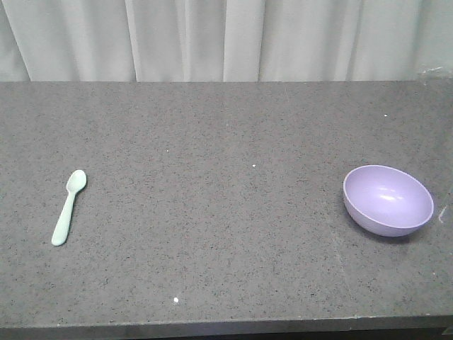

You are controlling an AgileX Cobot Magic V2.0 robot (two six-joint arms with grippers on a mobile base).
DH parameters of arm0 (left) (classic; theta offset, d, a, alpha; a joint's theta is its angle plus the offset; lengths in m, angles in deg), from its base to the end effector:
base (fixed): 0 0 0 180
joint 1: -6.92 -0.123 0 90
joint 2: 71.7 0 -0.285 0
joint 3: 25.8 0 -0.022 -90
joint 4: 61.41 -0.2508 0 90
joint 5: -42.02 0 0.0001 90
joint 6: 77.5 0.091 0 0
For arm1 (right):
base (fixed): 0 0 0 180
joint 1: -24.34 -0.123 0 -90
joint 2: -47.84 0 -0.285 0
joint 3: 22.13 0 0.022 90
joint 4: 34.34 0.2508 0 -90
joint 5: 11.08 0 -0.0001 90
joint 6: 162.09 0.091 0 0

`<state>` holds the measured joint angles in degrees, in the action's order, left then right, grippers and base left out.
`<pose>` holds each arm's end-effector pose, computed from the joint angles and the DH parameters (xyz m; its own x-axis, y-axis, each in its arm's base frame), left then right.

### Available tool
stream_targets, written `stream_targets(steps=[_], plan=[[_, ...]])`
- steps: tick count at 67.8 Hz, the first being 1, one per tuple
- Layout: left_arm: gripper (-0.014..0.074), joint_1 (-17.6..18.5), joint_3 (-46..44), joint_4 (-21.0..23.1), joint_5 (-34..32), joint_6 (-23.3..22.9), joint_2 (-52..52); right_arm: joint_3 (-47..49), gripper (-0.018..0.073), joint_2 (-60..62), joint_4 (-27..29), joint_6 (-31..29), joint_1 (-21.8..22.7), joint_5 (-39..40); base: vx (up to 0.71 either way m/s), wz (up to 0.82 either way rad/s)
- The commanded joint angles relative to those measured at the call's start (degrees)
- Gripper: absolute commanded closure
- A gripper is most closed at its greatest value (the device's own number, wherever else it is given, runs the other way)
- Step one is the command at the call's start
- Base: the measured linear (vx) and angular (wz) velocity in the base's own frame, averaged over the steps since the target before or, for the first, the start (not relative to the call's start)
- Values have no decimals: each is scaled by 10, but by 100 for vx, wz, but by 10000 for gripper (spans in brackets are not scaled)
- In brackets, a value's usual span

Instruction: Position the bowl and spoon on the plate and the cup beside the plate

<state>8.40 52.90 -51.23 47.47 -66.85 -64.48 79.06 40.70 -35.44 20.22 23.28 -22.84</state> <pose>0.0568 -0.0030 0.1965 -0.0220 0.0096 -0.9997 0.0428 0.9990 0.0086 0.0560 0.0007 0.1858 -0.1344 0.0190 -0.9907 -0.0117 0.9997 0.0208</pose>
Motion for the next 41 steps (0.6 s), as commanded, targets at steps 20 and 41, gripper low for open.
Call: stream_targets(steps=[20, 41], plan=[[485, 1, -5, 1, -40, -4, -9, -2, 562, 6, -2, -5, 3, 42, 0, 0], [485, 1, -5, 1, -40, -4, -9, -2, 562, 6, -2, -5, 3, 42, 0, 0]])
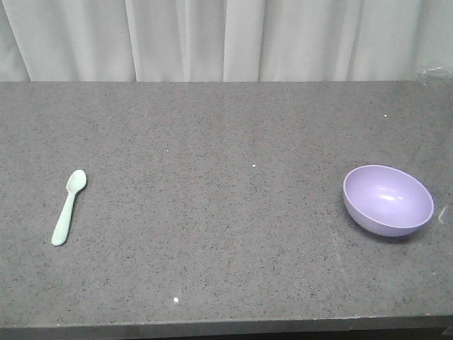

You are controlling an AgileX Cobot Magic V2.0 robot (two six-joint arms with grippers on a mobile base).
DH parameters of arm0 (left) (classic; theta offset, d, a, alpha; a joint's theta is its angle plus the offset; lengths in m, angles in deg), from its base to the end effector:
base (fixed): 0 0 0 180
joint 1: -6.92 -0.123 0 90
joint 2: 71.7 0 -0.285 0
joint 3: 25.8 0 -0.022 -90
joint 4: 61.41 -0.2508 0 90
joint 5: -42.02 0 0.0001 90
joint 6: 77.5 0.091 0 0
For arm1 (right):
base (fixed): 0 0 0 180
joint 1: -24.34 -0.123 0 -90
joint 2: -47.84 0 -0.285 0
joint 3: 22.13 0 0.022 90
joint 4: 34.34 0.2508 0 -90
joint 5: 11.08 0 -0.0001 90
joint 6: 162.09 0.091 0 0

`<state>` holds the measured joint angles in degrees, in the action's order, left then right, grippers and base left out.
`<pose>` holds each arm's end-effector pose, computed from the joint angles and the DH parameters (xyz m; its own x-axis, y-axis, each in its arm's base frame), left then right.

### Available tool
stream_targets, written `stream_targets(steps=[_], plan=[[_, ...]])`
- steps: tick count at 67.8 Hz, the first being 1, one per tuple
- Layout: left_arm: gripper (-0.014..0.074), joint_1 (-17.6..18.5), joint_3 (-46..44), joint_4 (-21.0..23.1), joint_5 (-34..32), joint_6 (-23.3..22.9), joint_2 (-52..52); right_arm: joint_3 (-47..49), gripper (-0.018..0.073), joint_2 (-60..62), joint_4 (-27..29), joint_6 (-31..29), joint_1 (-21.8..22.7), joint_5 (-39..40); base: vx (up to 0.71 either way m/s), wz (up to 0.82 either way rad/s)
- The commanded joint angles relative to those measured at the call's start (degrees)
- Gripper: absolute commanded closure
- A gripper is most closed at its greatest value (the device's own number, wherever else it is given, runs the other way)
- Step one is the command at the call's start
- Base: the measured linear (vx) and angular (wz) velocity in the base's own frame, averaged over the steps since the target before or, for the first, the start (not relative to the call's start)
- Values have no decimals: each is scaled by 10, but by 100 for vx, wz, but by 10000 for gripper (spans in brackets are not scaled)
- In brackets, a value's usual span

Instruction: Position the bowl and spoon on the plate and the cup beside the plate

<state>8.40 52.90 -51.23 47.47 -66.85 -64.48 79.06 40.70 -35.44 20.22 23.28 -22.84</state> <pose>0.0568 -0.0030 0.1965 -0.0220 0.0096 -0.9997 0.0428 0.9990 0.0086 0.0560 0.0007 0.1858 -0.1344 0.0190 -0.9907 -0.0117 0.9997 0.0208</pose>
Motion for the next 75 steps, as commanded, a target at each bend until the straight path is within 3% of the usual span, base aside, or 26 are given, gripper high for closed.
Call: stream_targets(steps=[1, 19, 31, 45, 51, 56, 64, 75], plan=[[485, 1, -5, 1, -40, -4, -9, -2, 562, 6, -2, -5, 3, 42, 0, 0], [485, 1, -5, 1, -40, -4, -9, -2, 562, 6, 6, -2, 3, 49, 0, 0], [485, 1, -5, 14, -59, -5, -9, -2, 562, 6, 138, 42, 3, 118, 0, 0], [485, 1, -9, 167, -122, -55, -9, -1, 562, 6, 277, 50, 3, 162, 0, 0], [485, 1, -9, 236, -157, -96, -9, 10, 562, 6, 297, 50, 3, 160, 0, 0], [485, 1, -11, 265, -173, -124, -9, 36, 562, 2, 291, 47, 3, 151, 0, 0], [485, 1, -52, 250, -129, -137, -7, 137, 562, -39, 237, 0, 3, 123, 0, 0], [482, 1, -195, 162, 16, -92, 33, 309, 550, -164, 178, -98, 3, 118, 0, 0]])
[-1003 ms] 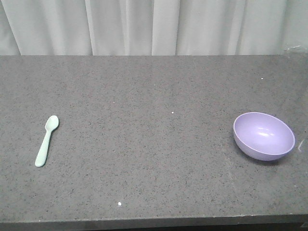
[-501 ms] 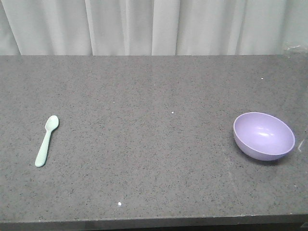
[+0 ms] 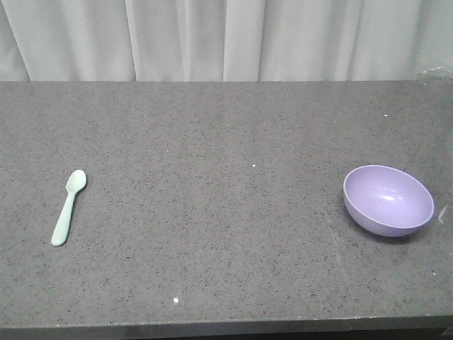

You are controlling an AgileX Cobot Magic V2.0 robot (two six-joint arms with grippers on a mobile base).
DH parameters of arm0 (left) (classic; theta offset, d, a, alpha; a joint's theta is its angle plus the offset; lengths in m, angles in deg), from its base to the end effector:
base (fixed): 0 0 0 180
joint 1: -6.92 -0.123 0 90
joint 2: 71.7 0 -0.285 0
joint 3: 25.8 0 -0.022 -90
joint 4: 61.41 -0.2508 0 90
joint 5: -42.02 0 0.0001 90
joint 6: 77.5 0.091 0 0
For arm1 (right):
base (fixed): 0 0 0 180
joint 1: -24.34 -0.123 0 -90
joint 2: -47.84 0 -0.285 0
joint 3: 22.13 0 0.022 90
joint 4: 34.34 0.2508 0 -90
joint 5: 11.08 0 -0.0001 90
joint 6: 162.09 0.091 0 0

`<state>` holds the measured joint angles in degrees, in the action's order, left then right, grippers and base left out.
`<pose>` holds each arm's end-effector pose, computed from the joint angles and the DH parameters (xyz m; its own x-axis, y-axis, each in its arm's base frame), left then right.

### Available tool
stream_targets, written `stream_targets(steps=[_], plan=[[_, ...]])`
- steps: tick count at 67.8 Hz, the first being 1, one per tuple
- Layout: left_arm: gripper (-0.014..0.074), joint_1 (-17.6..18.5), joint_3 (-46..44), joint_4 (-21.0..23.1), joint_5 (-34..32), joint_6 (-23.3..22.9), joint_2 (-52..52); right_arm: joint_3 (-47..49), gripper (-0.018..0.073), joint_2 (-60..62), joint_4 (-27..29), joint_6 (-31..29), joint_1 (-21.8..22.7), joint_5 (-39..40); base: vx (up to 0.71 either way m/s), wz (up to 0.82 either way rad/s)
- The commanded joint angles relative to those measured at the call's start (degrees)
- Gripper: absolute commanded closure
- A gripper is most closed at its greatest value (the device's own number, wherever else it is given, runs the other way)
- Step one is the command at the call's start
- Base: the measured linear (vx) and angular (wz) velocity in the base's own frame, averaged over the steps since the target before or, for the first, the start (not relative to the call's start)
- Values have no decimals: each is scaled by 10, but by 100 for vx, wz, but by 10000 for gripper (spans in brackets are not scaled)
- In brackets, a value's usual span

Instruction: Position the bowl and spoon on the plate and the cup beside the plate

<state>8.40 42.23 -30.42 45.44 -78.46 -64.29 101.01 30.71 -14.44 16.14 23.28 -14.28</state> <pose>0.0436 -0.0040 0.2623 0.1415 -0.5321 -0.8348 0.1539 0.8448 -0.5124 0.0513 0.0027 0.3176 0.2023 0.3144 -0.9275 -0.1051 0.9486 0.2987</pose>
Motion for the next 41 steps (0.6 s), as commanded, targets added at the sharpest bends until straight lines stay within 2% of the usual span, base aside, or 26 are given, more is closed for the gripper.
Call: stream_targets(steps=[1, 8, 17, 24, 31, 35, 41], plan=[[481, 1, -102, -52, 48, 29, 39, 102, 547, -75, -35, -64, 3, 32, 0, 0], [467, 1, -204, -88, 147, 56, 115, 181, 496, -157, -39, -100, 3, 32, 0, 0], [414, 1, -318, -89, 234, 58, 228, 244, 339, -233, -39, -123, 3, 21, 0, 0], [313, 1, -383, -89, 279, 58, 307, 253, 154, -268, -38, -123, 3, 27, 0, 0], [195, 1, -432, -89, 307, 70, 379, 253, 10, -289, -38, -123, 3, 32, 0, 0], [135, 1, -463, -89, 325, 72, 426, 253, -42, -296, -38, -123, 3, 32, 0, 0], [86, 1, -515, -94, 382, 71, 504, 253, -55, -304, -38, -123, 3, 28, 0, 0]])
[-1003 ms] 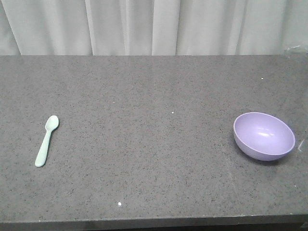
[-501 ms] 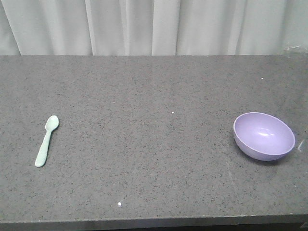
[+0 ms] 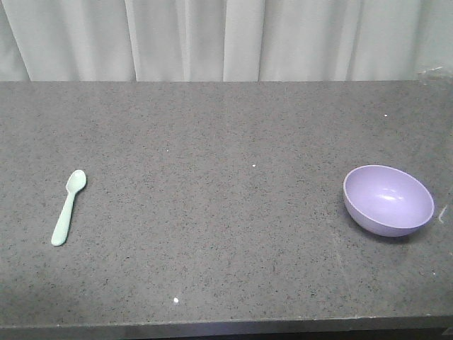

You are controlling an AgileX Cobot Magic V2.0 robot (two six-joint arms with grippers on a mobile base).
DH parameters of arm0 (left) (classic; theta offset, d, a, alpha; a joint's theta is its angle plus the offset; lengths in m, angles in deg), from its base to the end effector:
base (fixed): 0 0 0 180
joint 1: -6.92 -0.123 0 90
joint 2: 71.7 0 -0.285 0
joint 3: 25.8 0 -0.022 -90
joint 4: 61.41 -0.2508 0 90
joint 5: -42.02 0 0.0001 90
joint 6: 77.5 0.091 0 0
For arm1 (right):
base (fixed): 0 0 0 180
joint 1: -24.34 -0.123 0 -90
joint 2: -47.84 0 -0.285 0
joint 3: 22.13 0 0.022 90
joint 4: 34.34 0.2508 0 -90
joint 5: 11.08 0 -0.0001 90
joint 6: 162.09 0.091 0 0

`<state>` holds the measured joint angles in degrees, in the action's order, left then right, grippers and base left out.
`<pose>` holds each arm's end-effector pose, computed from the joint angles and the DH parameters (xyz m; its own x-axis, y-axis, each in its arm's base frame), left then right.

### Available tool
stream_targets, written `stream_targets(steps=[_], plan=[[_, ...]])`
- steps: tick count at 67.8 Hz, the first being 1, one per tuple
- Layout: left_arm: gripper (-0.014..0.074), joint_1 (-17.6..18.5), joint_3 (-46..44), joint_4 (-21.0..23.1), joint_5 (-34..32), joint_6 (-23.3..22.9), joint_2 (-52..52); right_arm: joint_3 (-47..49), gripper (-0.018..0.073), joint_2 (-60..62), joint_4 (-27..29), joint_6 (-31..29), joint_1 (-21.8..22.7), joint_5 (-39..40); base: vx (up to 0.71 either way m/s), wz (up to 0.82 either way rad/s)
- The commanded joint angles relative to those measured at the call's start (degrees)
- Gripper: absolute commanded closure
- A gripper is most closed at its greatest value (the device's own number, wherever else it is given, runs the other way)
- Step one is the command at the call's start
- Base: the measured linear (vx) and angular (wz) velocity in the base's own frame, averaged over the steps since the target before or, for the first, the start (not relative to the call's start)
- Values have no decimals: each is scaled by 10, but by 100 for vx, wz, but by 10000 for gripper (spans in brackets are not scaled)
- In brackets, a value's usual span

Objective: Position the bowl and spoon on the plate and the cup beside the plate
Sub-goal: 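Lower the left gripper over the pale green spoon handle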

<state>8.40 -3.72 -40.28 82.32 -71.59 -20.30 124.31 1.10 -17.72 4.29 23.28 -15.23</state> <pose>0.1379 -0.0248 0.4052 -0.4095 -0.1669 -0.8969 0.1696 0.9521 -0.2546 0.1387 0.0045 0.4035 0.0975 0.0534 -0.9938 -0.0442 0.9978 0.0493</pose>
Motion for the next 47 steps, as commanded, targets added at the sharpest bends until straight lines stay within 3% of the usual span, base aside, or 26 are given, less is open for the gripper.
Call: stream_targets(steps=[1, 23, 47], plan=[[85, 1, -63, 1, 21, 2, 76, 20, -54, -9, -5, -5, 3, 37, 0, 0], [101, 1, -254, -69, 151, -2, 356, 20, -20, -13, -6, -5, 3, -1, 0, 0], [101, 1, -283, -120, 207, -18, 508, 20, -20, -13, -6, -5, 3, -6, 0, 0]])
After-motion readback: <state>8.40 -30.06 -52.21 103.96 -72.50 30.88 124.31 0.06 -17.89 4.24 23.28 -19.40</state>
